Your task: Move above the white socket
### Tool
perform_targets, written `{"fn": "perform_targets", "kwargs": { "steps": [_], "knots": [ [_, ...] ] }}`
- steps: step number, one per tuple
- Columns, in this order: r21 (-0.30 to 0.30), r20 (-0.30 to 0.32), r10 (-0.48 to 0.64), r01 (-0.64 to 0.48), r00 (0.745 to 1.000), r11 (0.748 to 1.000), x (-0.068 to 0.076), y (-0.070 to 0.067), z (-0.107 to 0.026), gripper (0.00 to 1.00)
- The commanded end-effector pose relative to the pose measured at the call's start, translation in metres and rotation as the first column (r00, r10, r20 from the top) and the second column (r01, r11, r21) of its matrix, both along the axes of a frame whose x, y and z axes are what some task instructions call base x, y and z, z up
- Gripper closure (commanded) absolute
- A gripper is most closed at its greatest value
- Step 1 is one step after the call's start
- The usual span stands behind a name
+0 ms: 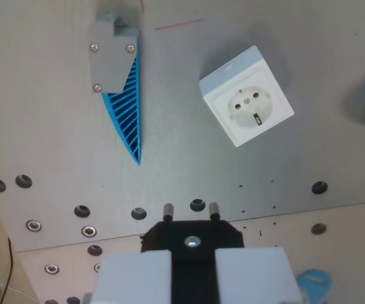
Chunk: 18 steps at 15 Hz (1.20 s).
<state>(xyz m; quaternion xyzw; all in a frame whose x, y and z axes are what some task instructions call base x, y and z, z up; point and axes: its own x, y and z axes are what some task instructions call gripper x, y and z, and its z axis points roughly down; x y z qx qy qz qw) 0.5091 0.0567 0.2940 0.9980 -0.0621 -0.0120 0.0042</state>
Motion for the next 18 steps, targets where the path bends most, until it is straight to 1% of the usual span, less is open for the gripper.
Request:
{"fn": "perform_targets", "kwargs": {
  "steps": [1,6,11,18],
  "knots": [
    [0.011,0.072,0.099,-0.1,0.993,0.995,-0.003,-0.007,-0.012,1.0],
    [0.006,0.083,0.163,-0.164,0.983,0.986,-0.007,-0.012,-0.029,1.0],
    [-0.001,0.08,0.238,-0.239,0.968,0.971,-0.011,-0.019,-0.049,1.0],
    [-0.011,0.071,0.343,-0.343,0.937,0.939,-0.016,-0.028,-0.078,1.0]
  ]
}}
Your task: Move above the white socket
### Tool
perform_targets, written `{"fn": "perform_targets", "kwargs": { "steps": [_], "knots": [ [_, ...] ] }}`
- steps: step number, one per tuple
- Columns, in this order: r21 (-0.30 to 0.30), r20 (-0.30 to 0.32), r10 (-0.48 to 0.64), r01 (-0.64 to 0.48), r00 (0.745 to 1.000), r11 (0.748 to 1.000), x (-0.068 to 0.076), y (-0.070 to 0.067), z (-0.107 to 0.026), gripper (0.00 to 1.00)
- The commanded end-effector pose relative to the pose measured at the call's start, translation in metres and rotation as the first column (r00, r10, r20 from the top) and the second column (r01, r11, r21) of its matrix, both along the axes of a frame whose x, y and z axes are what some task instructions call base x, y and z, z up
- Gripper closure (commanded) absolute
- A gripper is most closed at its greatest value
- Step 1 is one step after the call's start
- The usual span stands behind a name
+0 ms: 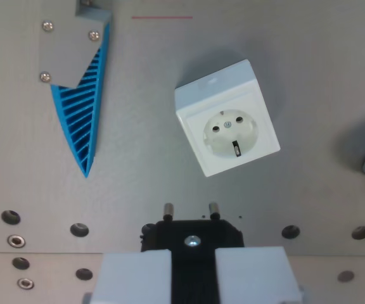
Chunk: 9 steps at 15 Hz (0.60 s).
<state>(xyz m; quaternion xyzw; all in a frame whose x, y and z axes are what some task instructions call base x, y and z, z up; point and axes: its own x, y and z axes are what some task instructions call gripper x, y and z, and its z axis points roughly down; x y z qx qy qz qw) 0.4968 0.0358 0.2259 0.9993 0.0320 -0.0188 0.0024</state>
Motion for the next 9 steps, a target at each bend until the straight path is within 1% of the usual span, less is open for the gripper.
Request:
{"fn": "perform_targets", "kwargs": {
  "steps": [1,9],
  "knots": [
    [-0.003,0.086,0.173,-0.174,0.981,0.985,-0.005,-0.008,-0.015,1.0],
    [-0.013,0.082,0.276,-0.276,0.958,0.961,-0.013,-0.019,-0.053,1.0]
  ]
}}
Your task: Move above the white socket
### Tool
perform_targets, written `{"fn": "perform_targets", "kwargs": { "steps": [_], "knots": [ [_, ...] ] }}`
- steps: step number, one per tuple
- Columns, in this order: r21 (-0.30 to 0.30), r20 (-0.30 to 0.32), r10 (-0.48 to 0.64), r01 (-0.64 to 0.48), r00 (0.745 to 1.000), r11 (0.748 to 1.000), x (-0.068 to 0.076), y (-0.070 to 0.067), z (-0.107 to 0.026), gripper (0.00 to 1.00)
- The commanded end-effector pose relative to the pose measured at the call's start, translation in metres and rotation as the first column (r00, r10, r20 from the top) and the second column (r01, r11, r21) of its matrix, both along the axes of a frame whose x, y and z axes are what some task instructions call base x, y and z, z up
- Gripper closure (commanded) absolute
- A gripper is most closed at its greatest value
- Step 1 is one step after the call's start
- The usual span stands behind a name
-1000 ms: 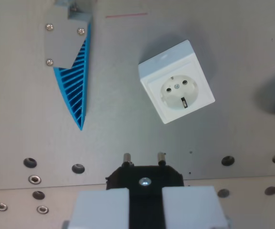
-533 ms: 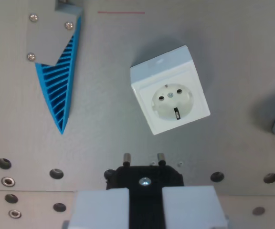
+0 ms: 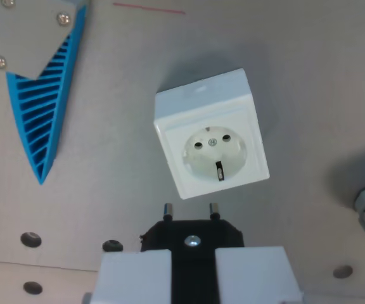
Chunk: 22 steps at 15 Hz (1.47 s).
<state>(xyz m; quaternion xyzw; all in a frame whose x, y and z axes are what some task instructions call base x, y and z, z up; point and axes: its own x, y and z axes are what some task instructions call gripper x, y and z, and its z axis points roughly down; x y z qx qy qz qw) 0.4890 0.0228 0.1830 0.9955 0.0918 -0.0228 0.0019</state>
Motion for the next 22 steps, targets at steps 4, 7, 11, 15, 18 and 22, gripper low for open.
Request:
{"fn": "perform_targets", "kwargs": {
  "steps": [4,7,11,15,18,22],
  "knots": [
    [-0.006,0.096,0.192,-0.192,0.977,0.981,-0.009,-0.011,-0.027,1.0],
    [-0.008,0.096,0.215,-0.215,0.972,0.977,-0.012,-0.014,-0.037,1.0],
    [-0.012,0.098,0.232,-0.232,0.968,0.973,-0.015,-0.018,-0.049,1.0],
    [-0.014,0.098,0.236,-0.235,0.967,0.972,-0.018,-0.02,-0.059,1.0],
    [-0.016,0.103,0.238,-0.238,0.966,0.971,-0.02,-0.022,-0.065,1.0],
    [-0.017,0.107,0.228,-0.228,0.968,0.974,-0.023,-0.023,-0.069,1.0]
  ]
}}
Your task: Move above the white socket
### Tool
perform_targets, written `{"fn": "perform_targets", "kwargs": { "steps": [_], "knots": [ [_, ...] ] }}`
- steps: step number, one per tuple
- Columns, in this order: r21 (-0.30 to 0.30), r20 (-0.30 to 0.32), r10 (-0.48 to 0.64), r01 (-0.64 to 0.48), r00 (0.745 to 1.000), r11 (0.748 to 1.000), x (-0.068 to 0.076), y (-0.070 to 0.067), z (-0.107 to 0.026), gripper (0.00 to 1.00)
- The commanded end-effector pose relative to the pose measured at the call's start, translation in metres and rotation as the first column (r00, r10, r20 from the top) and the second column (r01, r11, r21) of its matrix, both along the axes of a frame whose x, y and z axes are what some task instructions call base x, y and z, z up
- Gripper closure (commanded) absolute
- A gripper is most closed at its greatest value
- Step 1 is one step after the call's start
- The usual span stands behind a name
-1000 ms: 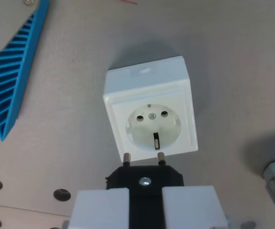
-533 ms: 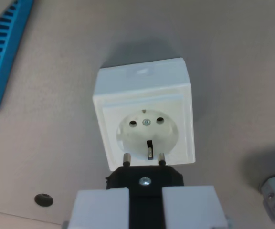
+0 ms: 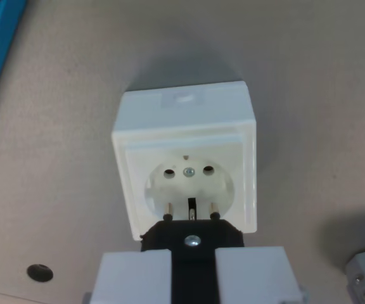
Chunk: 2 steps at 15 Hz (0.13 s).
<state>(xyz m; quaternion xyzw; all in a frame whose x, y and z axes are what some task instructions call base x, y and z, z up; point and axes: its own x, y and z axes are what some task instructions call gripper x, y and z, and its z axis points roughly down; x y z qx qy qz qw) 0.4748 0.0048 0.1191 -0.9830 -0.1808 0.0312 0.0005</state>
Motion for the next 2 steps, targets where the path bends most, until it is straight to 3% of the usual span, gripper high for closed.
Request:
{"fn": "perform_targets", "kwargs": {
  "steps": [1,2],
  "knots": [
    [-0.002,0.128,0.049,-0.049,0.991,0.999,-0.009,-0.0052,-0.0058,1.0],
    [-0.002,0.129,0.047,-0.047,0.991,0.999,-0.0095,-0.0053,-0.0063,1.0]
  ]
}}
